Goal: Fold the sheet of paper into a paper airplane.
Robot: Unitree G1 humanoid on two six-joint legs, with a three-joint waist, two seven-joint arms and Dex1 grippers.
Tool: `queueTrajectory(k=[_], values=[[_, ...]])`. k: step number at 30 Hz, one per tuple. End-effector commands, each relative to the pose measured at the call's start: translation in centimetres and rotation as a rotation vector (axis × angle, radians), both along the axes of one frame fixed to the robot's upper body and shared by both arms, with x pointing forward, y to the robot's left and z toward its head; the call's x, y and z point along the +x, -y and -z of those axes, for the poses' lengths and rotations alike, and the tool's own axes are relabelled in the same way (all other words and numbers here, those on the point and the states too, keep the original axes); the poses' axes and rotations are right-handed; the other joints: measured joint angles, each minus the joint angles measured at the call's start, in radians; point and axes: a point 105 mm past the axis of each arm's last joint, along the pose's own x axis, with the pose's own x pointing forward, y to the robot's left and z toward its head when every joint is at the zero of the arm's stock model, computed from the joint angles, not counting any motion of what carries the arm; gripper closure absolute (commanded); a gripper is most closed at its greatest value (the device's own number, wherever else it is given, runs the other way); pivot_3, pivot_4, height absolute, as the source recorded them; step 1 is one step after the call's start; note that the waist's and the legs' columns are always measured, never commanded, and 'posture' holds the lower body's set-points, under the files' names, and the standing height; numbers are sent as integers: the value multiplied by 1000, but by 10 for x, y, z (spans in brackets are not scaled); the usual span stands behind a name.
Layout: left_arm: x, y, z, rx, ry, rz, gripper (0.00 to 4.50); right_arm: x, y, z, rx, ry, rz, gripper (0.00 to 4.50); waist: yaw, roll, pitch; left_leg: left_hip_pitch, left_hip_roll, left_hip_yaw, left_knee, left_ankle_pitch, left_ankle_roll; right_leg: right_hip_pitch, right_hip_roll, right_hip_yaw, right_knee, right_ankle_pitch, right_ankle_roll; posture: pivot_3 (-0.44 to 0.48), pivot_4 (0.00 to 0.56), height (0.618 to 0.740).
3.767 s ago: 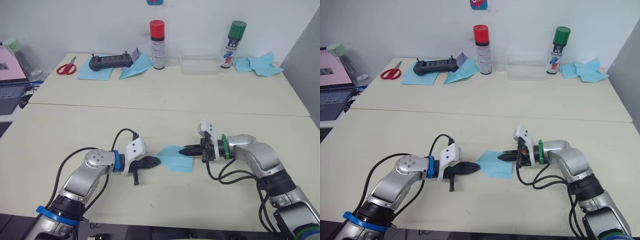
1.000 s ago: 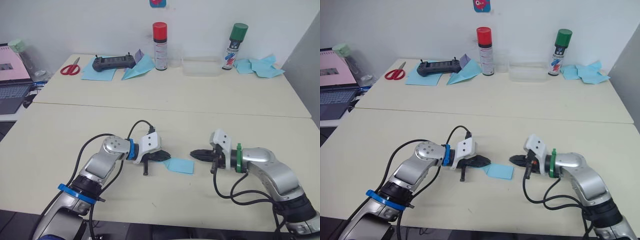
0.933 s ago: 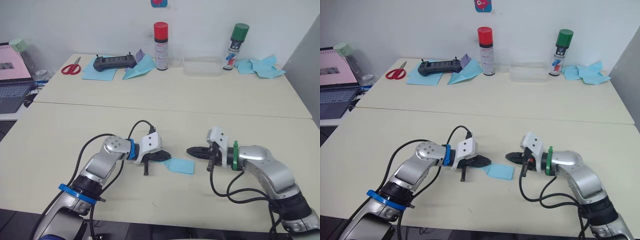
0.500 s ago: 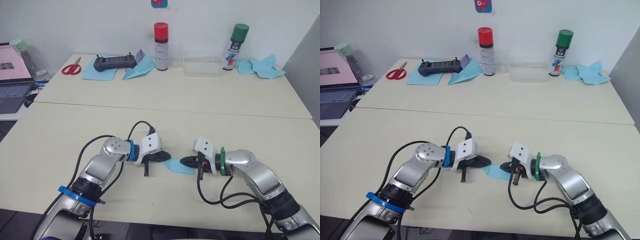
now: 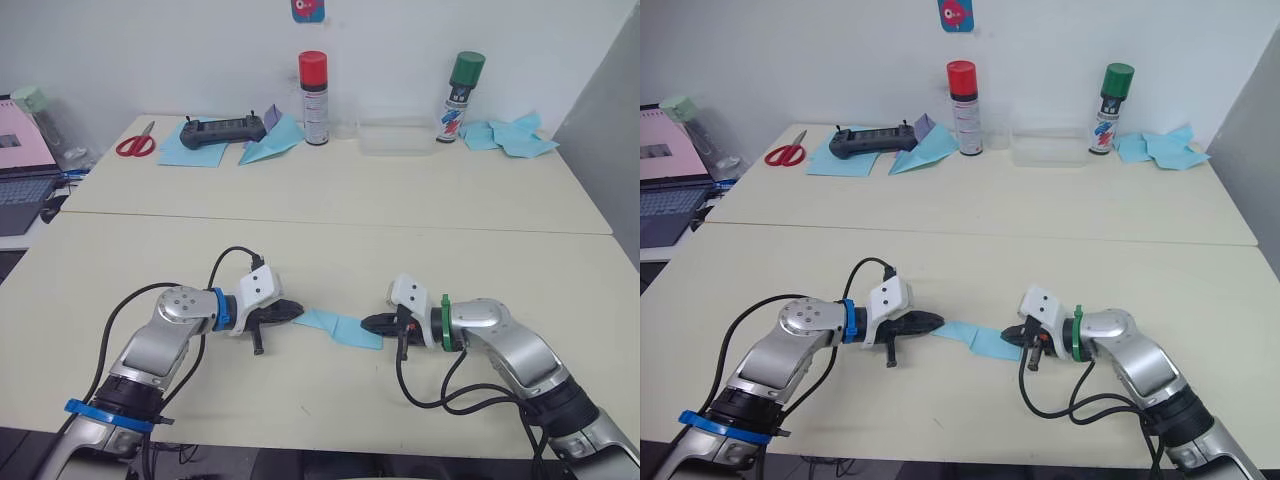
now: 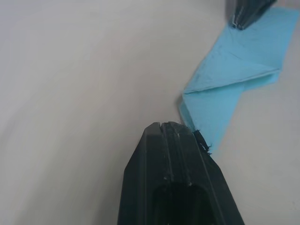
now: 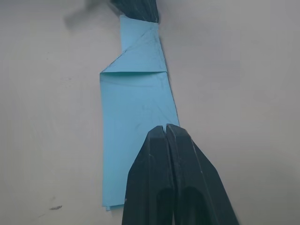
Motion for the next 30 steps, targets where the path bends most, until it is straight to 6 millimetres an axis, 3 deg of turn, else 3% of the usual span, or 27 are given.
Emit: queueTrajectory(k=[1,3,6,9,12,13,18,25,30], values=[[-1,-5,-47,-75,143,14,4500,-8,9,-49,124,91,-85,4082,1,0,1,-5,0,0,1,0,0,-5,0,0,1,1,1,0,150,740],[-10,-9,-57,-78,141,46,3955,-18,17,-59,106,106,-141,3524,2,0,1,-15,0,-1,3,0,0,-13,0,-1,1,1,1,0,150,740],[-31,-22,-69,-36,134,105,3099,-36,26,-69,90,137,-191,2399,3,0,1,-14,0,-1,-1,0,0,-13,-1,-2,-1,2,-2,0,150,740],[-49,-23,-72,-15,160,157,2091,-51,29,-73,77,202,-218,1308,3,0,1,-14,0,-1,-5,-1,0,-14,-1,-3,-1,-1,-3,0,150,740],[-71,-19,-65,4,220,196,1138,-67,32,-65,32,269,-270,1302,4,0,2,-14,0,0,-8,-1,0,-14,-2,-3,-4,-2,-3,0,150,740],[-76,-17,-63,1,242,201,798,-69,33,-61,22,280,-266,1492,4,0,2,-14,0,0,-9,-1,0,-14,-2,-3,-5,-2,-3,0,150,740],[-101,-11,-49,-11,277,226,787,-64,34,-36,-57,368,-212,3110,6,0,2,-12,0,1,-9,0,0,-12,-3,-2,-8,-3,-2,0,150,740],[-109,-6,-47,-55,264,192,787,-41,17,-20,-86,439,-156,3110,4,0,2,-9,0,2,-4,0,-1,-8,-3,-1,-7,-2,-7,0,150,740],[-104,-7,-55,-66,294,147,787,-27,9,-11,-138,487,-151,3110,5,0,2,-11,0,3,-2,0,-1,-9,-4,-2,-8,1,0,0,150,740]])
